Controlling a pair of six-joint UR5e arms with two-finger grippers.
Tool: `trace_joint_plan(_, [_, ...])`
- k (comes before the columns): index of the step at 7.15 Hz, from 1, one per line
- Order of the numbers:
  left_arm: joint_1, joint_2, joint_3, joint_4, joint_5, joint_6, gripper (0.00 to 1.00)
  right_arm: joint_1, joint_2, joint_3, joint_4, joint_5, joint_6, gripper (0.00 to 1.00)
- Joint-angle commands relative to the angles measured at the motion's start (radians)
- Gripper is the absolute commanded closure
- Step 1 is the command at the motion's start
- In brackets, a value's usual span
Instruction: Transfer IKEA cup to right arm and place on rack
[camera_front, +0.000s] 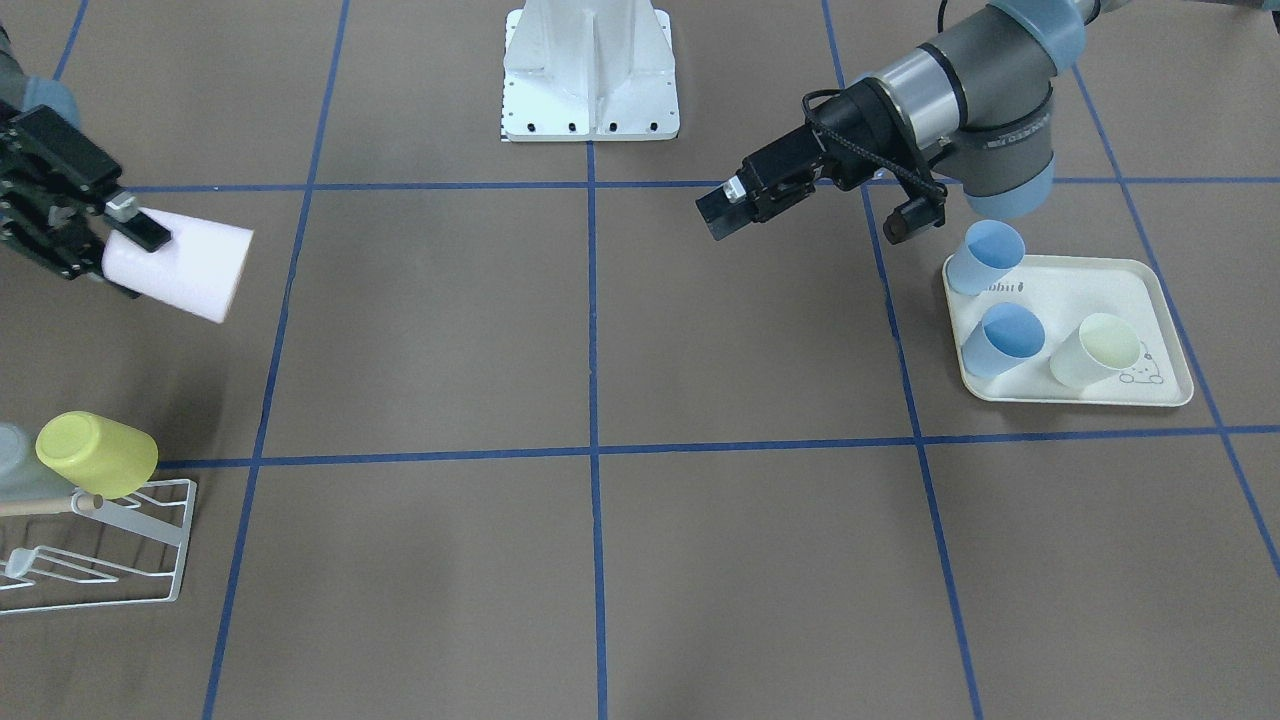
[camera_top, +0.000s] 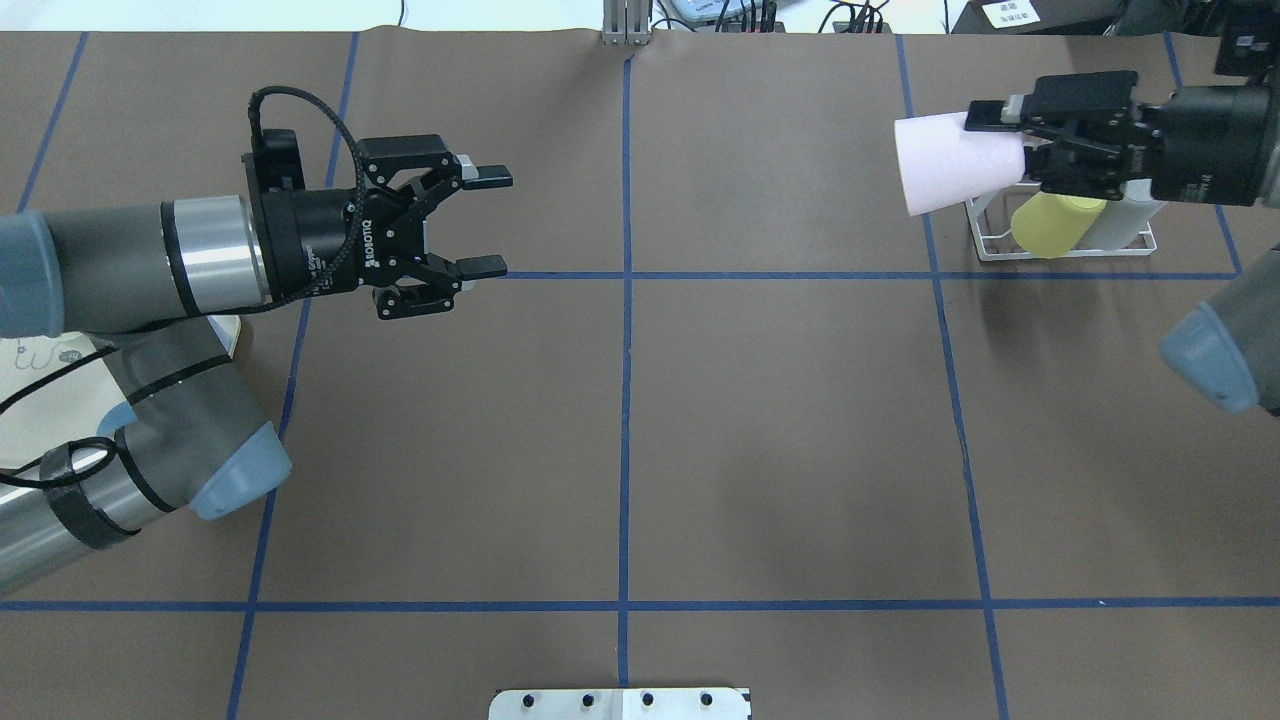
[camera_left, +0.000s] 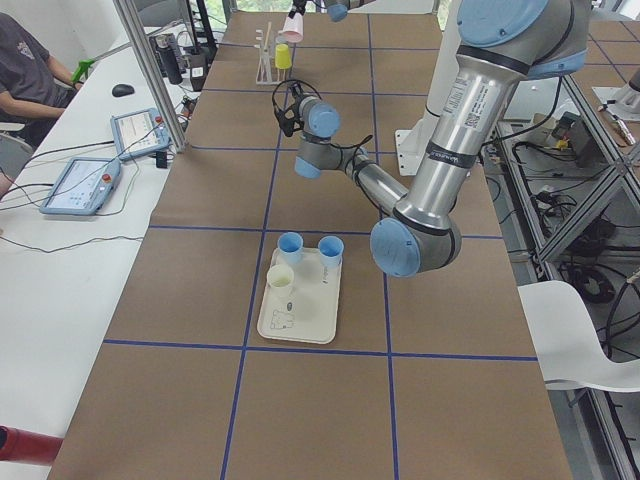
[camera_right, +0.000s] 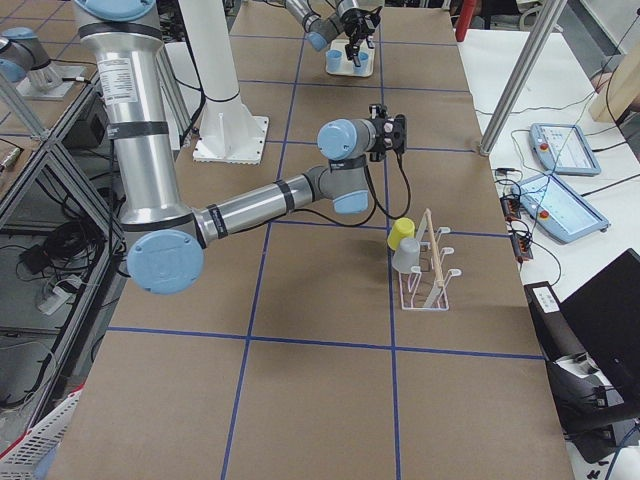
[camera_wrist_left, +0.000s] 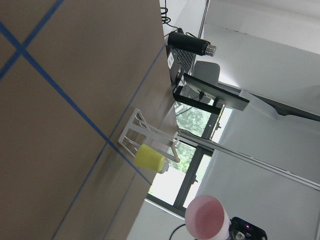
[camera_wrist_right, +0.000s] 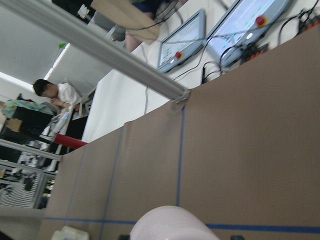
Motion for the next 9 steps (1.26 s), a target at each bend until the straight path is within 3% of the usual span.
trace_joint_plan(1, [-0.095,0.002,0.001,0.136,-0.126,0.139,0.00,0.205,-0.030,-0.060,-0.235,0.186,-0.407,0.65])
trace_joint_plan(4, [-0.143,0.002,-0.001,0.210,-0.181,0.208,0.00,0.268,-0.042,-0.129,-0.542,0.167,-0.930,0.66])
trace_joint_plan(5, [-0.143,0.002,-0.002,0.212,-0.181,0.208,0.00,0.259,-0.035,-0.126,-0.657,0.091,-1.044,0.66])
trace_joint_plan(6, [-0.141,0.002,-0.002,0.212,-0.181,0.208,0.00,0.235,-0.030,-0.129,-0.719,0.035,-1.133,0.66])
trace_joint_plan(9, [-0.141,0.002,-0.005,0.212,-0.181,0.208,0.00,0.222,-0.001,-0.170,-0.750,0.028,-1.154,0.66])
